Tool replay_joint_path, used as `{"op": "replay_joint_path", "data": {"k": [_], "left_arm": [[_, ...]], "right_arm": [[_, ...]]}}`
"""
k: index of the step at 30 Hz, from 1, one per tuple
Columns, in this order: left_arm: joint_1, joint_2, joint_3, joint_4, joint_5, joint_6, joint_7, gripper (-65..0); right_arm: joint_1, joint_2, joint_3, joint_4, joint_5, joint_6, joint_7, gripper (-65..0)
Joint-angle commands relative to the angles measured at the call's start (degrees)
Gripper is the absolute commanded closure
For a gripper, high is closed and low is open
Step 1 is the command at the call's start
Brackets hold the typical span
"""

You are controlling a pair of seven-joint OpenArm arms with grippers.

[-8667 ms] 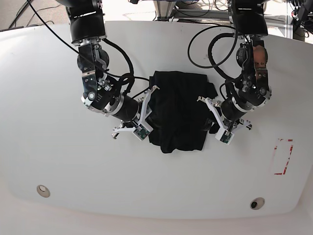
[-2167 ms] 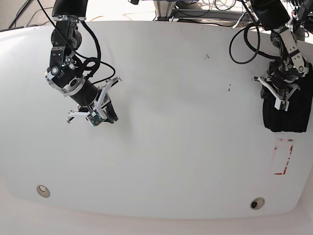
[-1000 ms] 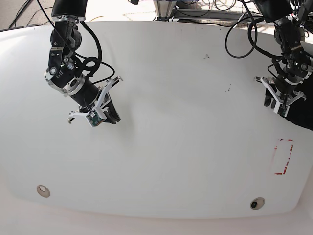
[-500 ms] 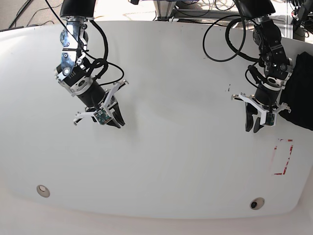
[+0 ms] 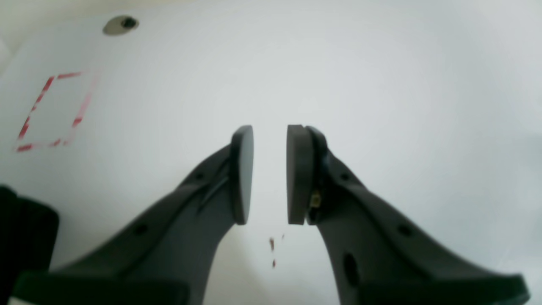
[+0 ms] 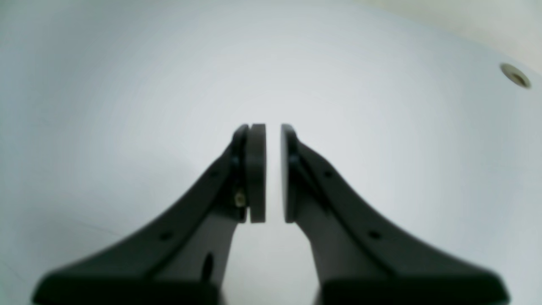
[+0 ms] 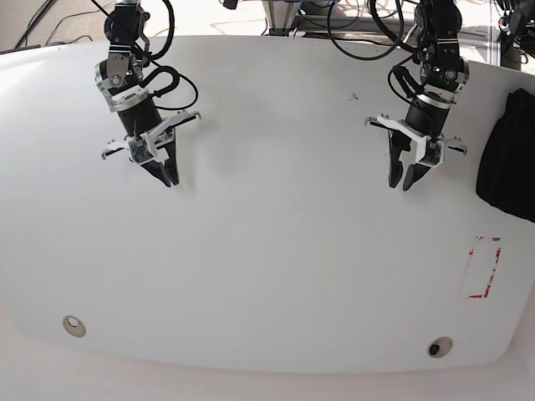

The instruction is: Layout the t-shirt on the table in an organized manner, then fold the t-shirt properly

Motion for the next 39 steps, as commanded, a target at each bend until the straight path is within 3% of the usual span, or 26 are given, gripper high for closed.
{"op": "replay_joint_path", "data": {"k": [1, 11, 15, 20, 28, 39], "left_arm": [[3.41, -0.35, -0.25, 3.08, -0.66, 0.49, -3.18, -12.2], [18.00, -0.09, -1.22, 9.84, -0.83, 0.58, -3.44, -12.2], [23.54, 0.27, -2.53, 11.16, -0.92, 0.58, -3.62, -12.2], [30.92, 2.55, -5.79, 11.34, -1.01, 0.49, -7.75, -12.1], [42.00, 3.08, -6.75, 11.34, -1.01, 0.49, -12.14, -12.1], [51.50, 3.78, -5.35, 11.08, -1.10, 0.49, -12.58, -12.1]], "right_arm": [[-4.30, 0.56, 0.88, 3.22, 1.19, -0.82, 2.21, -5.4], [-17.67, 0.56, 2.81, 7.09, 7.61, -0.82, 2.04, -5.2], [-21.54, 0.56, 2.81, 7.71, 8.22, -0.65, 2.04, -5.2], [-28.57, 1.18, 2.90, 9.11, 8.40, -0.56, 2.04, -5.1], [-37.62, 3.20, 1.67, 10.26, 8.40, -0.56, 2.13, -5.1], [-47.29, 4.43, 1.50, 10.17, 11.74, -0.56, 2.04, -5.1]]}}
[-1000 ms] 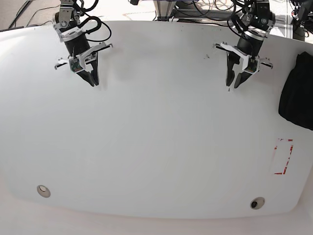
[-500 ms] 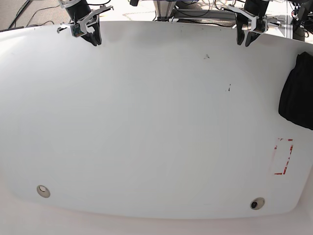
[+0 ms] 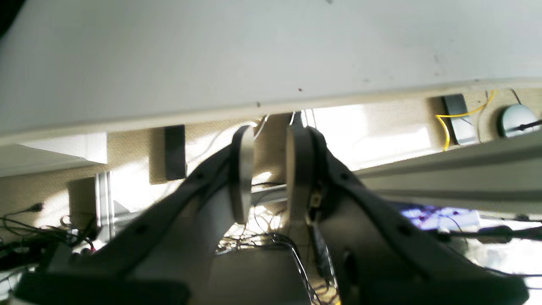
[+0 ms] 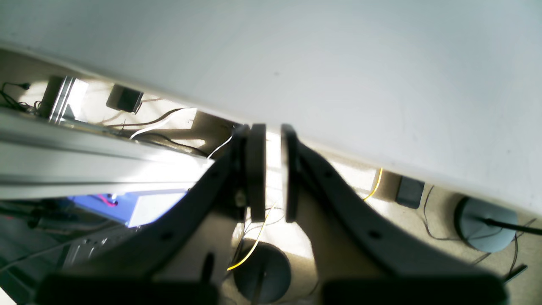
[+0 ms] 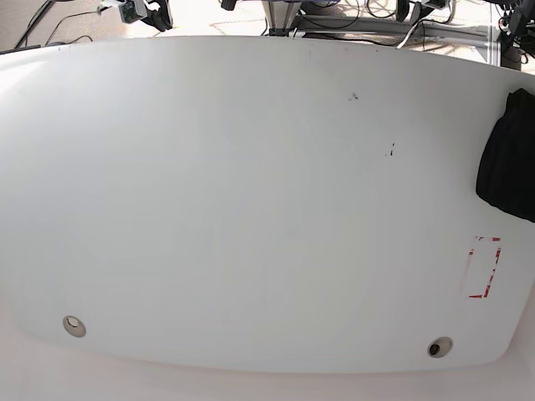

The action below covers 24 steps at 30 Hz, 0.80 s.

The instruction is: Layout the t-shirt on the table in an organized manner, then fold the t-shirt properly

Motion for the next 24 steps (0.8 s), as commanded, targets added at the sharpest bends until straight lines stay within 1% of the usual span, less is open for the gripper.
{"op": "replay_joint_path", "data": {"k": [1, 3, 6, 9, 11, 13, 18, 20, 24], "left_arm": [[2.82, 0.92, -0.21, 0.85, -0.66, 0.10, -1.28, -12.1], [3.17, 1.80, -0.47, 0.23, -0.57, 0.10, -1.28, -12.1], [3.79, 1.98, -0.47, -1.62, -0.57, 0.01, -1.28, -12.1], [3.88, 1.89, -0.39, -4.25, -0.49, 0.01, -1.28, -12.1], [3.61, 1.89, -0.12, -6.80, -0.40, 0.01, -1.28, -12.1], [3.09, 1.89, -0.04, -9.09, -0.31, 0.01, -1.28, -12.1], [-1.05, 1.80, 1.02, -16.47, -0.22, 0.01, -1.28, -12.1], [-4.12, 1.80, 1.02, -21.75, -0.22, 0.01, -1.28, -12.1], [-8.26, 1.45, 1.11, -28.16, -0.13, 0.01, -1.28, -12.1]], "right_arm": [[-3.71, 0.34, 0.14, 0.86, 1.14, 0.43, 1.25, -5.1], [-5.03, 0.43, 0.14, 0.68, 1.14, 0.51, 1.25, -5.1], [-6.62, 1.22, -0.21, -0.02, 1.31, 0.51, 1.25, -5.1], [-7.67, 2.01, -2.32, -1.60, 1.31, 0.51, 1.25, -5.1], [-8.20, 3.42, -3.90, -3.19, 1.31, 0.43, 1.25, -5.1], [-8.29, 4.03, -4.96, -4.94, 1.31, 0.43, 1.25, -5.1], [-7.85, 4.30, -6.45, -10.66, 1.31, 0.25, 1.34, -5.1], [-5.30, 4.12, -7.07, -14.53, 1.23, 0.34, 1.43, -5.1], [-1.34, 4.47, -9.79, -21.47, 1.14, 0.34, 1.43, -5.1]]}}
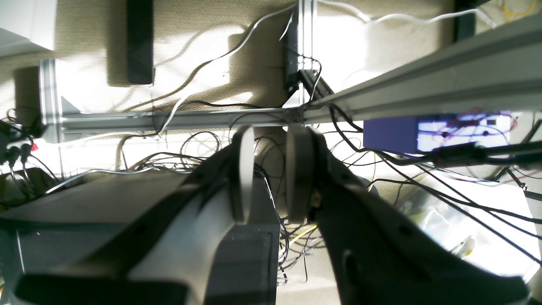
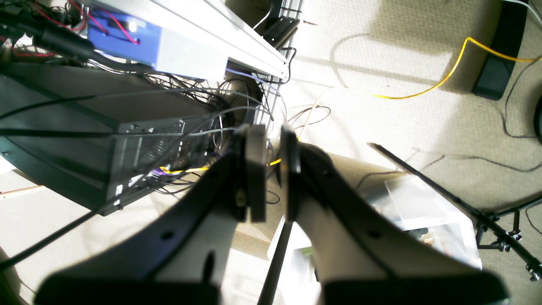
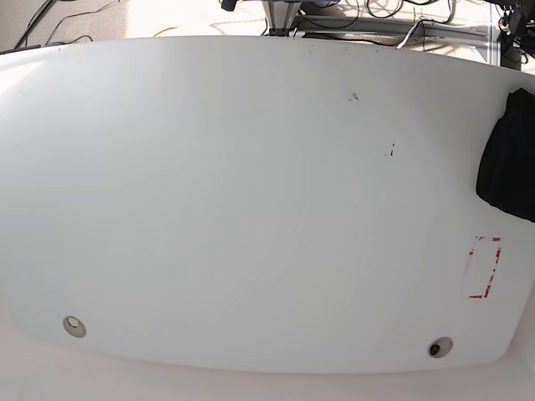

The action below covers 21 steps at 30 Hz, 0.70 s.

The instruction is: Layout the t-shirt on the table in an organized manner, then fold the t-shirt properly

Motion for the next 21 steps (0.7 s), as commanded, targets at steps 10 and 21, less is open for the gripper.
{"op": "replay_joint_path", "data": {"k": [10, 21], "left_arm": [[-12.37, -1.11, 3.14, -19.09, 8.46, 0.41, -0.78, -12.1], [-27.05, -3.22, 3.49, -40.46, 8.72, 0.41, -0.60, -12.2]], "right_arm": [[14.22, 0.25, -6.37, -22.07, 0.15, 0.40, 1.30, -5.1], [25.92, -0.19, -10.41, -37.64, 0.15, 0.23, 1.30, -5.1]]}}
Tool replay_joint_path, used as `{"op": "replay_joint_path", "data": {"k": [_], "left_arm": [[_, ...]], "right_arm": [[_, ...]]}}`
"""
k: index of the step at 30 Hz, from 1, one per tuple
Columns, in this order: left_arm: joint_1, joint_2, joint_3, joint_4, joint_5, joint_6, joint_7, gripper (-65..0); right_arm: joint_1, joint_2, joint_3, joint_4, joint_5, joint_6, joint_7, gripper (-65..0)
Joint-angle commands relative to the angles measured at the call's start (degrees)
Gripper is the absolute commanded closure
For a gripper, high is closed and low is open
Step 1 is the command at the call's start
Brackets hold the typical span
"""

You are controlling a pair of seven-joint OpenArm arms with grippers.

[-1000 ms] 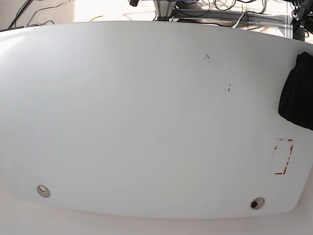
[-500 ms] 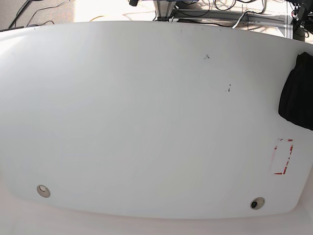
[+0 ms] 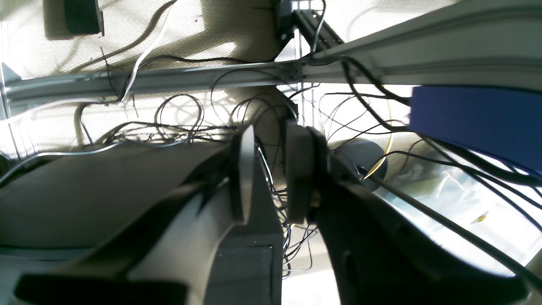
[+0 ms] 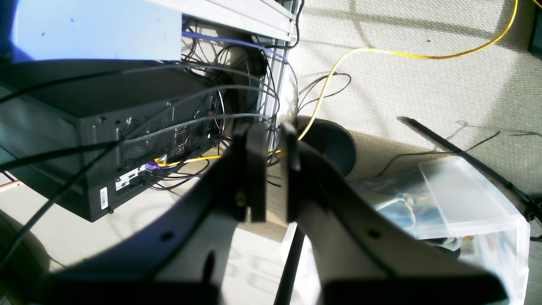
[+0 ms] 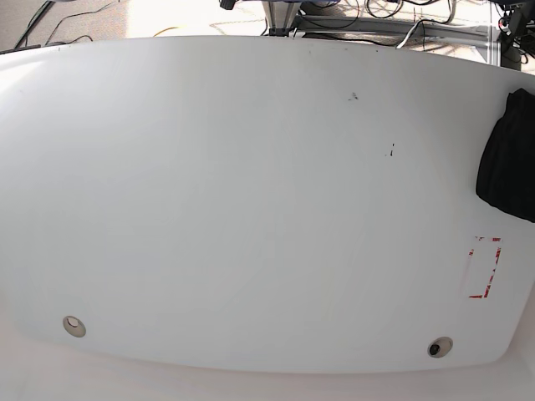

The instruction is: Layout the t-shirt on the table in an organized manner, then fold the t-shirt properly

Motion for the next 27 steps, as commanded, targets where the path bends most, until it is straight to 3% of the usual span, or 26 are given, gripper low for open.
{"op": "replay_joint_path", "data": {"k": [1, 9, 22, 27], "left_arm": [[-3.56, -1.72, 0.06, -8.43, -0.15, -0.38, -0.82, -12.2], [-14.29, -4.27, 0.06, -25.22, -0.15, -0.38, -1.18, -12.2], [-22.99, -6.64, 0.06, -36.12, -0.15, -0.20, -1.09, -12.4], [-24.66, -6.64, 0.41, -38.32, -0.15, 2.87, -1.00, -12.5]], "right_arm": [[2.21, -0.43, 0.04, -4.70, 0.02, 0.44, 0.29, -5.1], [7.22, -1.75, 0.04, -10.86, -0.07, 0.44, 0.29, -5.1], [17.24, -2.98, 0.04, -23.96, -0.07, 0.53, 1.44, -5.2], [19.96, -3.42, 0.04, -26.24, -0.07, 0.53, 1.44, -5.4]]}}
